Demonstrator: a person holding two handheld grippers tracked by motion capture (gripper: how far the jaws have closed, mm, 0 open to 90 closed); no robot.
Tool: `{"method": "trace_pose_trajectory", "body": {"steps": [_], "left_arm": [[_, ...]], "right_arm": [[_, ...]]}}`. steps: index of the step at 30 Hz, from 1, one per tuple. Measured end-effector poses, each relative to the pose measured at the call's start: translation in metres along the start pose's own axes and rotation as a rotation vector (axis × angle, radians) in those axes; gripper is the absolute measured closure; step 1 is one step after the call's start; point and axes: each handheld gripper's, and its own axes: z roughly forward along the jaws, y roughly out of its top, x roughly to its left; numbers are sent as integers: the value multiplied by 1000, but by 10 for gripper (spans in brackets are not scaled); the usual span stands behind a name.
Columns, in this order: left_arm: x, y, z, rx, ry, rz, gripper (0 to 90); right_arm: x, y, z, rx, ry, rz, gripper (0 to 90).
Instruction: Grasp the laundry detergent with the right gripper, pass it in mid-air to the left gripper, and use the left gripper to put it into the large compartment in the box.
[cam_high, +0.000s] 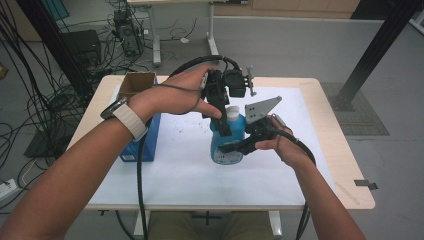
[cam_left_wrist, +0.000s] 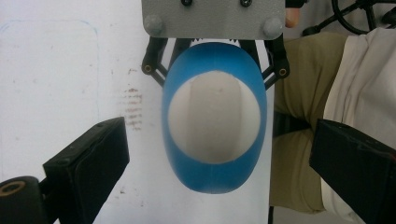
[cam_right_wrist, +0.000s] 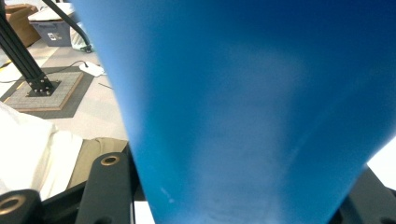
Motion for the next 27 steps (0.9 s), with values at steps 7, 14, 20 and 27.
{"method": "trace_pose_trajectory", "body": {"steps": [7,14,20,27], "left_arm": [[0,0,0,0,2,-1,53],[0,0,1,2,7,-3,53],[0,0,0,1,12,-7,53],[0,0,0,3,14,-7,54]], "right_arm": [[0,0,-1,0,1,3,431],[0,0,-1,-3,-1,6,431],[0,1,-1,-1,3,3,430],[1,1,0,2,4,1,430]]}}
